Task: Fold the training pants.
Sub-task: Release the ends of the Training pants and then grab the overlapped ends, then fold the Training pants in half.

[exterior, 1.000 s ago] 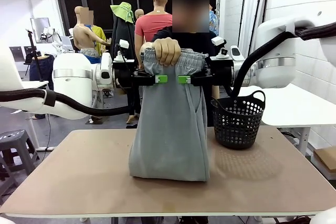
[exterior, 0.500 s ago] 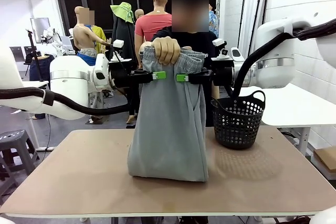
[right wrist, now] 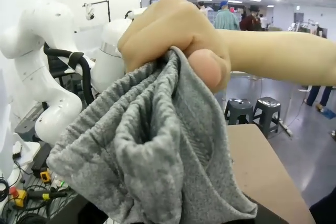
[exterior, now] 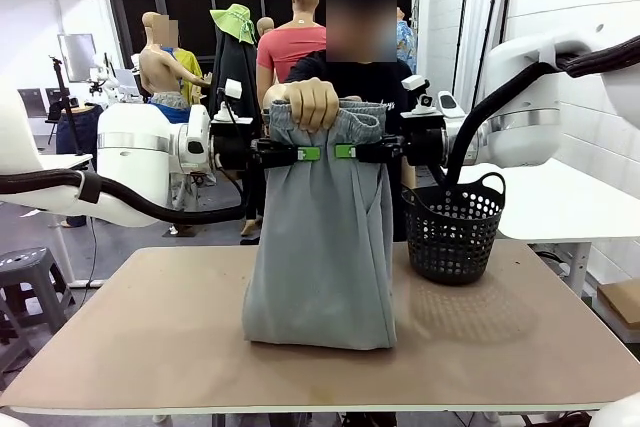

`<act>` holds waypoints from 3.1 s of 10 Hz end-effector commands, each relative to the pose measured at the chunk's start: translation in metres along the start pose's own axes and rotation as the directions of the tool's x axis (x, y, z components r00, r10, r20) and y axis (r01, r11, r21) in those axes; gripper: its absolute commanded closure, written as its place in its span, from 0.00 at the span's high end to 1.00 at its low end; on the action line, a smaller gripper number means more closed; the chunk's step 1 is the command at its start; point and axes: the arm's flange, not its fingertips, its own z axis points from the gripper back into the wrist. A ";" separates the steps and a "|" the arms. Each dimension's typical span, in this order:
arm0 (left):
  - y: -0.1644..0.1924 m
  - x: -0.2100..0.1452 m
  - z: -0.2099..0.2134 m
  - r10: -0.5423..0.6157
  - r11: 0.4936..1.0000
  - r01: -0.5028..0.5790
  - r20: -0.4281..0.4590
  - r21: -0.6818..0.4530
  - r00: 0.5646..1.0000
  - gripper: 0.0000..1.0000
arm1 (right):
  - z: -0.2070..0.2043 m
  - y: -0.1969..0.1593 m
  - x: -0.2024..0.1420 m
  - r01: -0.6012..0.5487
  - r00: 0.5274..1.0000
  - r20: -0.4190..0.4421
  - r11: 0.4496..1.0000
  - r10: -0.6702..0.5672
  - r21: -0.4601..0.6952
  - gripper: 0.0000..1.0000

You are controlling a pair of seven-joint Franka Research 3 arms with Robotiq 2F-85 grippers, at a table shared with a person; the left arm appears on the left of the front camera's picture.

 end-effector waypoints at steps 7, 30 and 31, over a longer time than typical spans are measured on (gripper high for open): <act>0.000 -0.002 -0.001 -0.010 1.000 0.010 -0.021 0.004 1.000 0.00 | 0.000 0.001 0.002 -0.025 0.998 -0.054 1.000 0.026 0.016 0.00; 0.000 -0.002 -0.001 -0.010 1.000 0.010 -0.021 0.004 1.000 0.00 | 0.000 0.001 0.002 -0.025 0.998 -0.054 1.000 0.026 0.016 0.00; 0.000 -0.002 -0.001 -0.010 1.000 0.010 -0.021 0.004 1.000 0.00 | 0.000 0.001 0.002 -0.025 0.998 -0.054 1.000 0.026 0.016 0.00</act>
